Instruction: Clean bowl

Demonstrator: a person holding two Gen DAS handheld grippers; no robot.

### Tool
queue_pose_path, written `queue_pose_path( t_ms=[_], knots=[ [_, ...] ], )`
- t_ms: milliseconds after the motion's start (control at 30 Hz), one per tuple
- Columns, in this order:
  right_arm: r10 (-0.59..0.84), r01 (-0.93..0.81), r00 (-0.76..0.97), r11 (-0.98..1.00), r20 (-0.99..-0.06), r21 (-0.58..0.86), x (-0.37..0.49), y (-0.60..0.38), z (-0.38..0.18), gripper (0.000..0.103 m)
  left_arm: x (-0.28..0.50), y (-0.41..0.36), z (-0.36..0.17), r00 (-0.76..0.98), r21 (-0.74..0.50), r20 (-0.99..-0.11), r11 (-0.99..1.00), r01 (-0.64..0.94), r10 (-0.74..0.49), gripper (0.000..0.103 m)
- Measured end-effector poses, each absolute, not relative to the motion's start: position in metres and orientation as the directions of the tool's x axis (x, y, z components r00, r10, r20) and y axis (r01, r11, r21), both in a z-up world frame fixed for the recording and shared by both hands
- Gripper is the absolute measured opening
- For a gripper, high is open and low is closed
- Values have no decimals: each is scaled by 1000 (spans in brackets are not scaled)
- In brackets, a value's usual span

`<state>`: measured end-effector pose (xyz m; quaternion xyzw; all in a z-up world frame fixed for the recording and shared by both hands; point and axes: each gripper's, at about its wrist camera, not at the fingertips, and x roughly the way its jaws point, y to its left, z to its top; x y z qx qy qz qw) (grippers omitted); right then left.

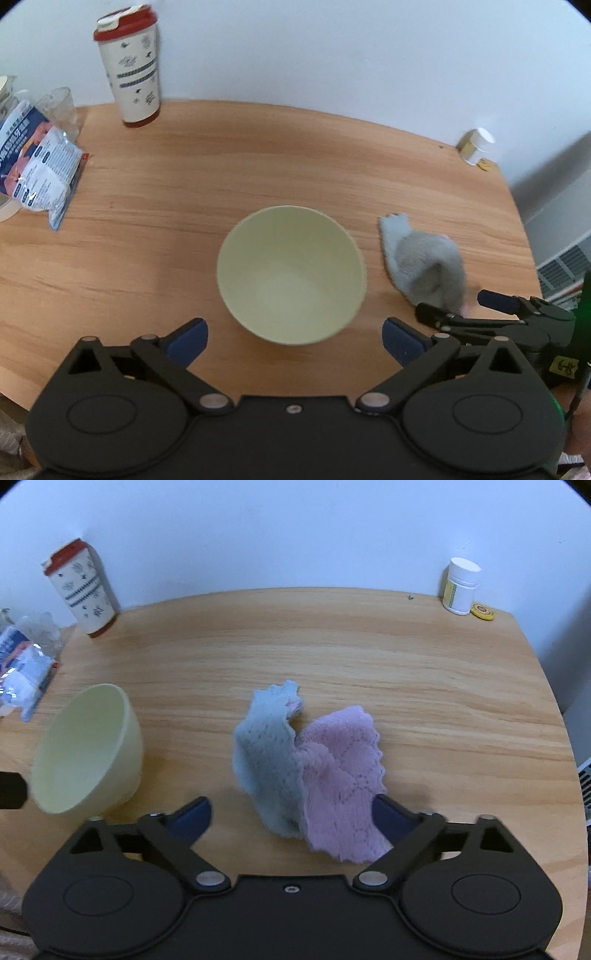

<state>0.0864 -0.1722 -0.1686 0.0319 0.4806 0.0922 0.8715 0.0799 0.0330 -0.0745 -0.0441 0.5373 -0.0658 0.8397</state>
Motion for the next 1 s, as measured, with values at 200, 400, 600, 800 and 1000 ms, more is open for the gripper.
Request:
queue_pose_path(
  t_ms=[200,400,600,800,1000],
  knots=[
    [159,-102,519,987,-839,124,58,-185,-138,103,51,17,-47,449,-130,-880,988,85,-154,103],
    [248,-115,528,969,-812,220,19,-197,-77,103,29,-2,-17,475,-81,-870,989,121,-129,103],
    [240,-171,557,970,-796,173,-18,-203,-38,103,5,-13,7,493,-44,-865,992,116,-96,103],
    [255,-213,578,964,-775,158,-38,-211,-27,103,-14,-15,19,505,-46,-861,997,57,-69,103],
    [259,-216,572,963,-778,161,-44,-215,-33,103,-23,-21,21,514,-34,-856,998,44,-52,103]
  ],
)
